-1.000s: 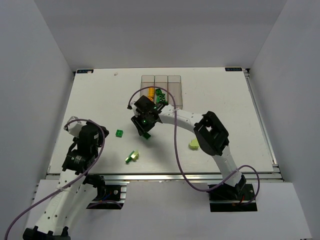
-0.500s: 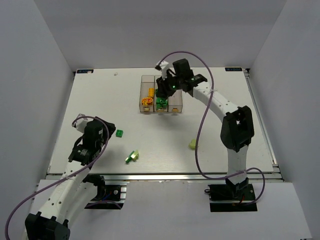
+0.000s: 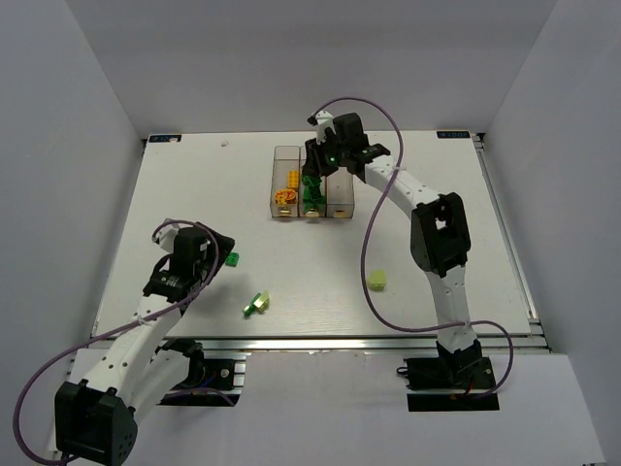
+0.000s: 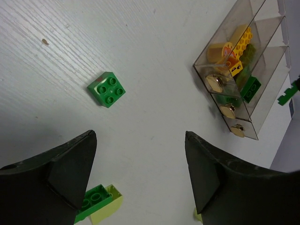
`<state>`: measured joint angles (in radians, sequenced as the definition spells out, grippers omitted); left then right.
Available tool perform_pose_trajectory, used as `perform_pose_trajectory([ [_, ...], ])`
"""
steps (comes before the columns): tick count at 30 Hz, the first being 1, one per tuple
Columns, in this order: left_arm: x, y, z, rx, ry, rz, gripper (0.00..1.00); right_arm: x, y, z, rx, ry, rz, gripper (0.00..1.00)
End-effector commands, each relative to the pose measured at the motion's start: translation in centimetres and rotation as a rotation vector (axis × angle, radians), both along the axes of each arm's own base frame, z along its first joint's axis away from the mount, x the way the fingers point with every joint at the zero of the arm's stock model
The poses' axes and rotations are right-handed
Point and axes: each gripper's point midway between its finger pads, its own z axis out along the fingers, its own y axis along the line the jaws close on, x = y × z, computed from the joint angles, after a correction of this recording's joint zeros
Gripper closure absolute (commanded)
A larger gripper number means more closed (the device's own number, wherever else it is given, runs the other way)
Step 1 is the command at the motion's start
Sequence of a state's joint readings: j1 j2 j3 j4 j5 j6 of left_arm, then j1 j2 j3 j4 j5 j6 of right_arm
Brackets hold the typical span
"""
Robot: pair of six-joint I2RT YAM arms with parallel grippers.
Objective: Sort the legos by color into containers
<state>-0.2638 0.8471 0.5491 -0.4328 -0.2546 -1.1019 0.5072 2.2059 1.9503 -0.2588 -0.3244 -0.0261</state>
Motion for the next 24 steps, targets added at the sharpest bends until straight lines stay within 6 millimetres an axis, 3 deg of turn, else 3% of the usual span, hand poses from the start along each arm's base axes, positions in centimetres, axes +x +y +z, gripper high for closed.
perform_pose_trajectory([
  [1, 0.6, -0.8, 0.7, -0.073, -0.029, 0.004, 0.15, 2.6, 1.0, 2.6, 0.083, -0.066, -0.061, 0.97],
  [10, 1.2, -1.1, 0.8, -0.157, 0.007, 0.063, 0.12, 4.5, -0.2, 0.2, 0.068, -0.043, -0.1, 0.48],
  [11, 1.2, -1.1, 0.8, -0.159, 0.016, 0.067, 0.12, 4.6, -0.2, 0.4, 0.069, -0.05, -0.095, 0.4],
  [16, 1.6, -1.3, 0.4, -0.162, 0.078, 0.083, 0.12, 4.7, -0.3, 1.3, 0.086, -0.07, -0.051, 0.23],
  [17, 1.6, -1.3, -0.1, -0.157, 0.103, 0.083, 0.12, 4.7, -0.3, 1.9, 0.094, -0.08, -0.033, 0.12],
  [20, 1.7, -1.3, -0.8, -0.149, 0.157, 0.093, 0.12, 3.1, 0.3, 4.9, 0.133, -0.138, 0.118, 0.11],
  [21, 1.6, -1.3, -1.1, -0.145, 0.178, 0.095, 0.12, 1.9, 0.5, 6.9, 0.156, -0.172, 0.189, 0.1],
  [23, 1.8, -1.3, -1.1, -0.145, 0.195, 0.099, 0.12, 0.7, 0.4, 8.4, 0.145, -0.265, 0.283, 0.11],
  [24, 1.7, -1.3, -1.7, -0.138, 0.227, 0.105, 0.12, -1.0, 0.4, 11.0, 0.171, -0.324, 0.344, 0.1],
])
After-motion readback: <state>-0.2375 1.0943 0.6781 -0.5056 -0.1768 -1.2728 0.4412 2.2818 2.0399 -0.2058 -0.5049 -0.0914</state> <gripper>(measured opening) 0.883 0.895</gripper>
